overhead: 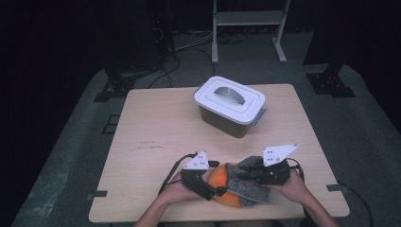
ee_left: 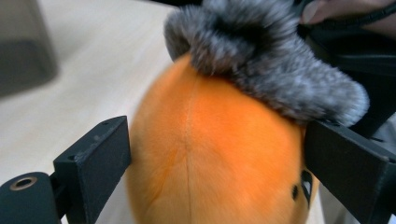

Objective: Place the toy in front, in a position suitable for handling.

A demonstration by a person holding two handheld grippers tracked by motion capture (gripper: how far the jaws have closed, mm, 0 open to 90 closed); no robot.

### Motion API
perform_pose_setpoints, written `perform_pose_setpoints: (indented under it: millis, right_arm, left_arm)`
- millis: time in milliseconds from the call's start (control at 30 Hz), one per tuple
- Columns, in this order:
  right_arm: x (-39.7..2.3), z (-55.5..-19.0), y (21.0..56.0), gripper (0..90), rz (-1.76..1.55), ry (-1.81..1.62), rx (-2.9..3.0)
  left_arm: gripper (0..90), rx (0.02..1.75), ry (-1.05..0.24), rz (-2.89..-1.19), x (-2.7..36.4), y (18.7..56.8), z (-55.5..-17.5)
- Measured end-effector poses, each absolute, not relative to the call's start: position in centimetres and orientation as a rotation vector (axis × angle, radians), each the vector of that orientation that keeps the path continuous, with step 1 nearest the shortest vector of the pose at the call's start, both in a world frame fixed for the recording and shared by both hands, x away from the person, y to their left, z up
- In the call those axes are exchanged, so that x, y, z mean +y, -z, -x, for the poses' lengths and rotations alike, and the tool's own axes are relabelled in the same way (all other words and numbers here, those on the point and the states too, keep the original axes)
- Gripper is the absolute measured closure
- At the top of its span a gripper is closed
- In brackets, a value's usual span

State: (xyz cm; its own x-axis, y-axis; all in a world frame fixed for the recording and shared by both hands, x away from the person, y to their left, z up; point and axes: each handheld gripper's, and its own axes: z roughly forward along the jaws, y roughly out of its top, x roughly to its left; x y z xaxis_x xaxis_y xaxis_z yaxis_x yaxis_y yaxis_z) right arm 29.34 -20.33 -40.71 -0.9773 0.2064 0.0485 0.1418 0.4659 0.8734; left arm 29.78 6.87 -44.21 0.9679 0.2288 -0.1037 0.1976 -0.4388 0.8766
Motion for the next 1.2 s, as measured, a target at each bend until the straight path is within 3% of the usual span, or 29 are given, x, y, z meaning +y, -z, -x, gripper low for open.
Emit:
perform_pose_setpoints:
  millis: [100,200,300,367,533,733,767,867,933,1100,1200]
  right_arm:
    - [-20.5,-29.6,40.4,80.3,-0.339,-1.545,2.623]
    - [-20.6,-30.4,39.3,80.3,-0.363,-1.585,2.561]
    - [-20.3,-31.0,38.6,80.3,-0.374,-1.609,2.53]
    - [-20.0,-31.5,38.7,80.2,-0.377,-1.579,2.543]
    - [-20.7,-31.4,39.9,80.1,-0.401,-1.578,2.555]
    - [-21.9,-30.6,40.7,80.0,-0.419,-1.579,2.579]
    - [-22.0,-30.5,40.6,80.0,-0.415,-1.577,2.586]
    - [-21.8,-30.5,40.1,80.0,-0.402,-1.529,2.603]
    - [-21.2,-30.5,39.2,80.1,-0.377,-1.526,2.591]
    - [-18.1,-30.2,37.5,80.1,-0.259,-1.508,2.6]
    - [-17.6,-30.4,37.7,80.1,-0.239,-1.48,2.623]
  left_arm:
    - [30.2,0.271,-0.151,-2.036,7.0,44.0,-29.3]
    - [39.3,0.245,-0.264,-2.016,7.0,43.6,-29.0]
    - [39.9,0.199,-0.412,-2.001,7.0,43.2,-28.4]
    - [39.7,0.188,-0.432,-2.002,7.2,43.3,-28.4]
    - [34.7,0.201,-0.368,-2.001,7.8,43.8,-28.8]
    - [10.6,0.294,-0.195,-1.995,7.8,43.6,-29.8]
    - [10.3,0.314,-0.162,-1.996,7.9,43.8,-30.0]
    - [27.5,0.275,-0.223,-2.014,7.8,43.7,-29.6]
    - [33.2,0.25,-0.262,-2.009,7.6,43.5,-29.2]
    - [36.1,0.16,-0.346,-2.044,7.3,43.2,-28.3]
    - [36.9,0.166,-0.335,-2.038,7.8,43.5,-28.4]
